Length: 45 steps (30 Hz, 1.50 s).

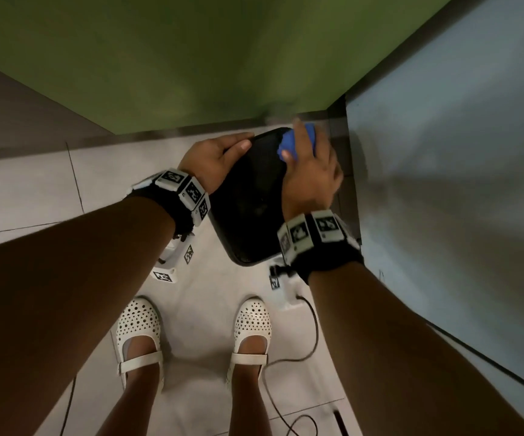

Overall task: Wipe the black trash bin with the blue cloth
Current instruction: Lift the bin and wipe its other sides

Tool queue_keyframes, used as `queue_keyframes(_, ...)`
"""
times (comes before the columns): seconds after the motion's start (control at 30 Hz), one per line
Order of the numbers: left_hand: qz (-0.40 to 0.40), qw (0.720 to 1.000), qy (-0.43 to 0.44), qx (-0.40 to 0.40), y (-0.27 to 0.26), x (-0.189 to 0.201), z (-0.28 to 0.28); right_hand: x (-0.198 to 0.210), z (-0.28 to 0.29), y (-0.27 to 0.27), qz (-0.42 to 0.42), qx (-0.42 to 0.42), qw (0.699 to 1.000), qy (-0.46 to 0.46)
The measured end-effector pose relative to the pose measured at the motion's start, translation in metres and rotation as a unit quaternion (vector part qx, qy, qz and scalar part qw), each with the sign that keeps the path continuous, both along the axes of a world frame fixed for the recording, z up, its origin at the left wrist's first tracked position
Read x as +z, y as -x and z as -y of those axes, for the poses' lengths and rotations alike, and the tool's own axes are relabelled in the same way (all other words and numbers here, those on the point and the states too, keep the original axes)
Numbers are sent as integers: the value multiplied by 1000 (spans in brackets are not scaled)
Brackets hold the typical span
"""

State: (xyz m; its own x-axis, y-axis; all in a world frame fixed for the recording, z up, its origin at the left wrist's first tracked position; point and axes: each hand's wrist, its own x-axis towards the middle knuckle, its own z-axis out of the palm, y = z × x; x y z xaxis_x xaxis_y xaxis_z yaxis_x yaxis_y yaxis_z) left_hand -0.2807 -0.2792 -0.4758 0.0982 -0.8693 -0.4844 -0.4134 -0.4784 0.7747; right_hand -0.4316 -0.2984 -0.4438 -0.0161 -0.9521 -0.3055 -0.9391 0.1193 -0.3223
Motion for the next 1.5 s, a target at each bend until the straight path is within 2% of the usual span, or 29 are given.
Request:
queue_keyframes(0.1, -14, 999, -15, 30, 2, 3, -1, 5, -35, 20, 31, -149, 988, -23)
queue_keyframes(0.2, -6, 999, -23, 26, 2, 5, -1, 5, -63, 20, 111, -332, 937, -24)
queue_keyframes(0.23, -3, 999, -26, 25, 2, 4, -2, 5, -61, 19, 127, -366, 921, -31)
queue_keyframes(0.27, 1, 999, -28, 30, 2, 4, -4, 4, -55, 20, 128, -370, 919, -39)
queue_keyframes(0.33, 16, 998, -30, 54, 1, 4, -13, 3, -38, 23, 111, -298, 947, -47)
queue_keyframes(0.43, 42, 992, -69, 93, 3, 11, -38, 3, -12, 34, 104, -98, 989, -24)
queue_keyframes(0.53, 15, 980, -161, 117, 1, 20, -54, 1, 8, 44, 136, 46, 989, -18)
queue_keyframes(0.57, -6, 979, -161, 125, -1, 24, -51, -1, 12, 47, 145, 66, 987, -20)
queue_keyframes(0.67, -53, 986, -90, 130, 2, 19, -25, -7, 16, 51, 149, 82, 985, -19)
queue_keyframes(0.8, -81, 983, -35, 159, 18, 3, -10, -6, 14, 41, 96, 84, 992, -9)
queue_keyframes(0.9, -99, 978, -7, 185, 20, -4, -14, 2, 18, 12, 18, 152, 988, -5)
queue_keyframes(1.03, -147, 970, 16, 194, 21, -4, -17, 4, 27, -36, 23, 230, 972, -35)
queue_keyframes(1.17, -148, 967, 3, 208, 22, -2, -20, 2, 20, -35, 7, 188, 982, -32)
queue_keyframes(1.3, -123, 968, -12, 219, 22, 3, -17, -2, 15, 7, -10, 71, 997, -30)
queue_keyframes(1.33, -112, 970, -14, 215, 21, 3, -17, -2, 11, 18, 18, 35, 999, -24)
queue_keyframes(1.4, -97, 974, -18, 206, 21, 4, -17, -6, 5, 34, 126, -46, 991, -18)
queue_keyframes(1.5, -91, 974, -33, 204, 21, 4, -17, -11, 10, 43, 279, -144, 949, -24)
